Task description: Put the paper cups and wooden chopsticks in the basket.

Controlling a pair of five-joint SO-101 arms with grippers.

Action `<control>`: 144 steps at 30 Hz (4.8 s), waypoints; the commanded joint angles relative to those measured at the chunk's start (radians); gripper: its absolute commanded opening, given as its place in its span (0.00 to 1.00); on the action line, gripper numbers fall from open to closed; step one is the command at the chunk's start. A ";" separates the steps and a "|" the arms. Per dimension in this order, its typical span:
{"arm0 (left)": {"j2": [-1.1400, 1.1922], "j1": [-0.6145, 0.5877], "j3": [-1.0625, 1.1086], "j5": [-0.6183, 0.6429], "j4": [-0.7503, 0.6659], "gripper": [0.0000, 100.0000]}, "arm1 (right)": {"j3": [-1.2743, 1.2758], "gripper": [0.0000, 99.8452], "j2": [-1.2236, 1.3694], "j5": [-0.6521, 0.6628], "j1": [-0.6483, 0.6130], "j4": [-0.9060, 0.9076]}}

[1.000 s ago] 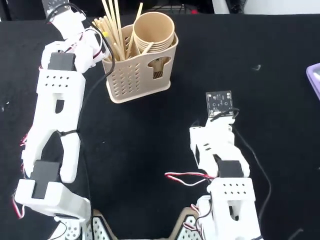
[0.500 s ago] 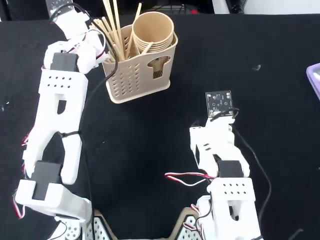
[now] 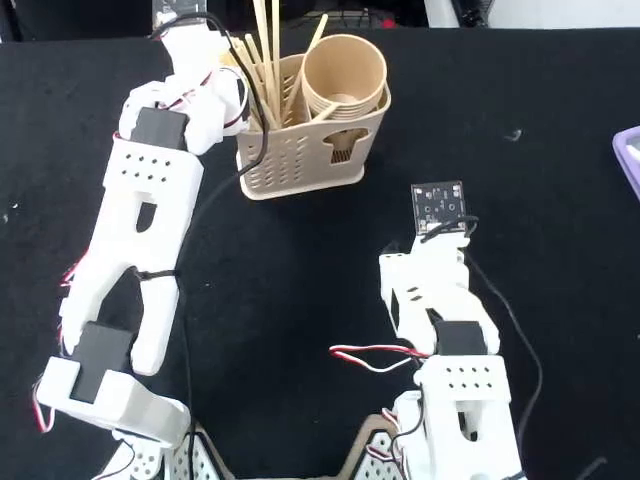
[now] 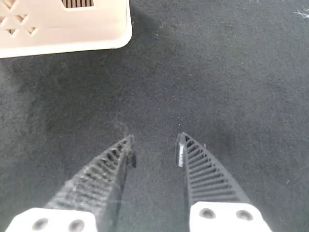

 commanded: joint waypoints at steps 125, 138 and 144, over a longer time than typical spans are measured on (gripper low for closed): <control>-1.840 -0.249 1.885 -0.087 0.325 0.05 | 0.311 0.02 -0.785 -0.124 -0.014 0.649; -1.840 -0.249 1.885 -0.087 0.325 0.05 | 0.311 0.02 -0.785 -0.124 -0.014 0.649; -1.840 -0.249 1.885 -0.087 0.325 0.05 | 0.311 0.02 -0.785 -0.124 -0.014 0.649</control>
